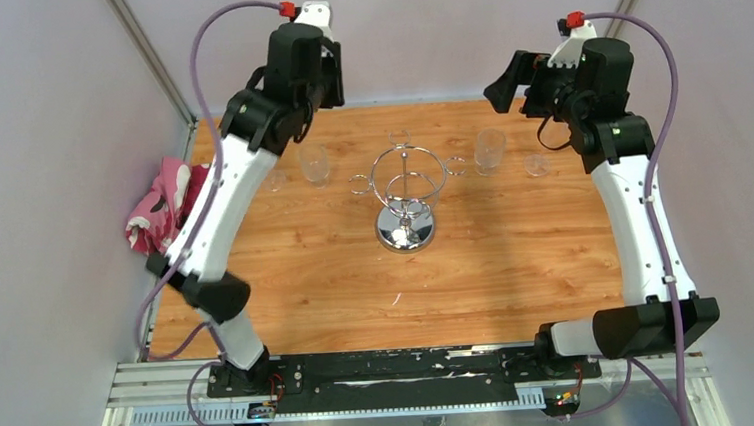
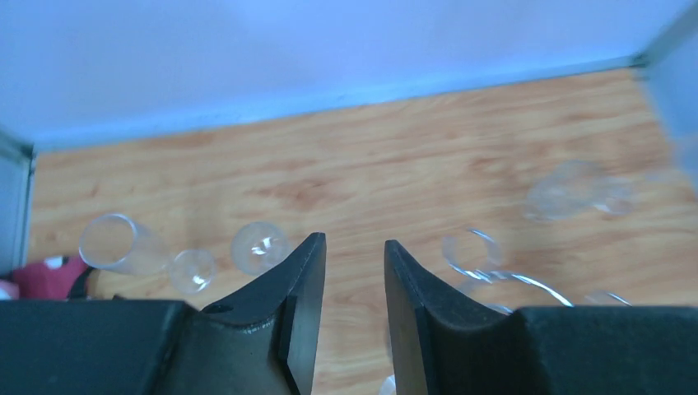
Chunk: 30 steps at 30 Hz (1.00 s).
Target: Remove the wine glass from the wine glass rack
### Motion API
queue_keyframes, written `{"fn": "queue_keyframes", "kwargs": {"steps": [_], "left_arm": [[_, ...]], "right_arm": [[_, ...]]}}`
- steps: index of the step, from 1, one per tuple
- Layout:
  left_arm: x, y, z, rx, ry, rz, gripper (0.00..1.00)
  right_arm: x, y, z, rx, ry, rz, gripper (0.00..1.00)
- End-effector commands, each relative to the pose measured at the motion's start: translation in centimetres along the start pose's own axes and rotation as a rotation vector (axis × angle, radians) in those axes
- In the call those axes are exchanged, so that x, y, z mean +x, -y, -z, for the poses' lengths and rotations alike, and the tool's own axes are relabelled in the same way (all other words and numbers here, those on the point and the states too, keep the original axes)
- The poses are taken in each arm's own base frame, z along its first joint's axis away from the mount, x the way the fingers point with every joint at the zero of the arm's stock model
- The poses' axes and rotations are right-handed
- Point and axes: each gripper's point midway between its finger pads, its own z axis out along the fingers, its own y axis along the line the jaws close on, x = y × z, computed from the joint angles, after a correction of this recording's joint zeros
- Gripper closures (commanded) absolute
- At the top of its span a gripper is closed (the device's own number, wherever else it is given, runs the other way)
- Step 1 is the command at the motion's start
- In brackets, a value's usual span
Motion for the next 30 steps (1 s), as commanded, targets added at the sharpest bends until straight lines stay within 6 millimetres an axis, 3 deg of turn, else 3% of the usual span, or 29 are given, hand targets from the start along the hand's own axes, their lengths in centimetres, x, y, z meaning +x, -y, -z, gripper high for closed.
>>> {"fn": "queue_keyframes", "kwargs": {"steps": [1, 5, 10, 14, 19, 30], "left_arm": [[-3.4, 1.5, 8.5, 0.004, 0.209, -0.024, 0.62], [-2.8, 1.3, 13.2, 0.086, 0.342, 0.063, 0.61], [-0.8, -0.3, 17.0, 0.18, 0.47, 0.132, 0.59], [0.7, -1.6, 18.4, 0.189, 0.504, 0.125, 0.56], [0.9, -2.4, 19.4, 0.184, 0.516, 0.12, 0.55], [1.0, -2.8, 19.6, 0.171, 0.518, 0.11, 0.52]], "right_arm": [[-1.0, 0.2, 1.8, 0.031, 0.065, 0.01, 0.01], [-0.9, 0.1, 2.8, 0.041, 0.091, 0.011, 0.01], [-0.1, 0.5, 4.7, 0.078, 0.126, 0.029, 0.01], [0.2, 0.7, 6.5, 0.109, 0.176, 0.042, 0.01], [-0.1, 0.5, 7.8, 0.119, 0.211, 0.049, 0.01], [-0.4, -0.1, 8.5, 0.097, 0.225, 0.055, 0.01]]}}
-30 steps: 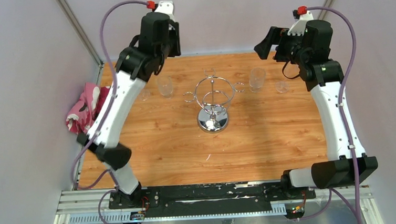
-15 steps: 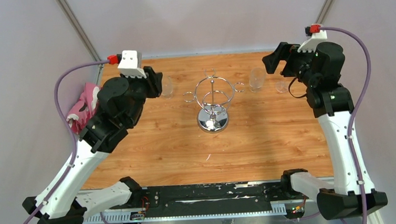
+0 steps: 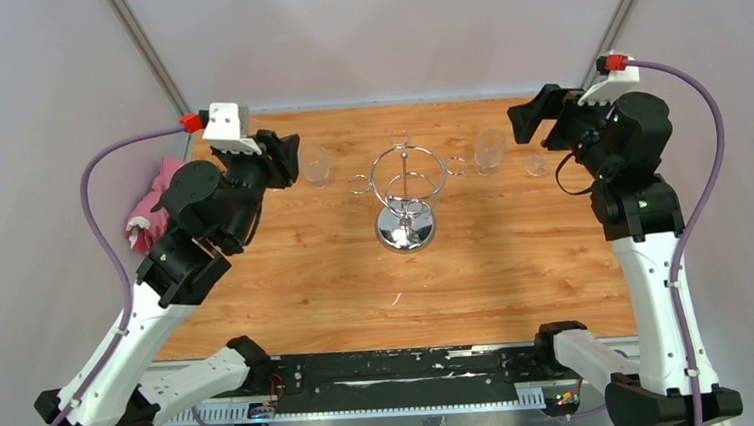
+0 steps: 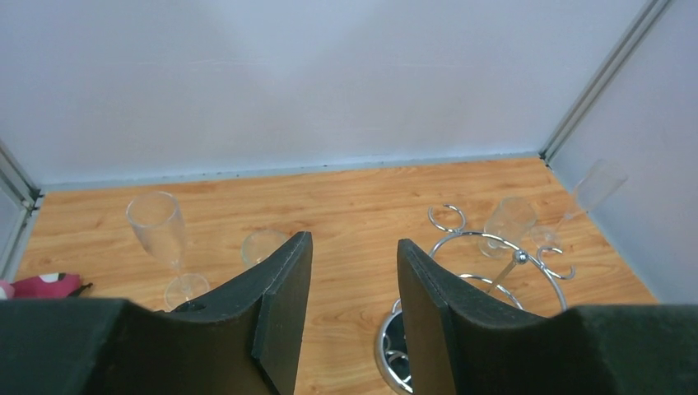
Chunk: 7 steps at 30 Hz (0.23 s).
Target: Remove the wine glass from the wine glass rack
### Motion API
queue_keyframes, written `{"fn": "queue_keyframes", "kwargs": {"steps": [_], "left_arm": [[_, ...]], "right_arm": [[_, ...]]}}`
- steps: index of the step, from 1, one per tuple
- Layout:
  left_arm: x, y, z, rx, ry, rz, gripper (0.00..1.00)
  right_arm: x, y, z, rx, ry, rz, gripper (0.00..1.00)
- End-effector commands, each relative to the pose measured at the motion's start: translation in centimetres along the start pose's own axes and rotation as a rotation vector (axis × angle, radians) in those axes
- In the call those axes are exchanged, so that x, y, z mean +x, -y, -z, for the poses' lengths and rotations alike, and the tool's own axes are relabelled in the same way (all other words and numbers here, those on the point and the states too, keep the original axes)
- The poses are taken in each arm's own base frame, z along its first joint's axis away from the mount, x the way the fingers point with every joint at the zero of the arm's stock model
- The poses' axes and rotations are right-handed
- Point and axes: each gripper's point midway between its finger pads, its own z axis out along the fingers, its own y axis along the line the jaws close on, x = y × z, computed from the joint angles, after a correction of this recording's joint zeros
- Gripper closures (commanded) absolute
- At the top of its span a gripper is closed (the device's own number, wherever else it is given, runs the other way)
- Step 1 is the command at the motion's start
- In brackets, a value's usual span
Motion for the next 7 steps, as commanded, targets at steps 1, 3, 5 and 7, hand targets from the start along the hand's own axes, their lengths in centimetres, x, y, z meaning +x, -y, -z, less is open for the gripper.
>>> {"fn": "queue_keyframes", "kwargs": {"steps": [1, 3, 5, 7], "left_arm": [[-0.93, -0.36, 0.28, -0.017, 0.034, 0.005, 0.52], [-0.97, -0.63, 0.41, -0.027, 0.035, 0.002, 0.52], [-1.08, -0.83, 0.59, -0.033, 0.039, 0.001, 0.52], [-1.16, -0.96, 0.66, -0.038, 0.042, -0.001, 0.51]], "right_arm": [[-0.47, 0.5, 0.29, 0.025, 0.025, 0.013, 0.01], [-0.55, 1.06, 0.43, 0.057, 0.025, 0.025, 0.01], [-0.92, 1.42, 0.8, 0.082, 0.035, 0.037, 0.01], [-1.26, 1.37, 1.23, 0.082, 0.052, 0.047, 0.01]]}}
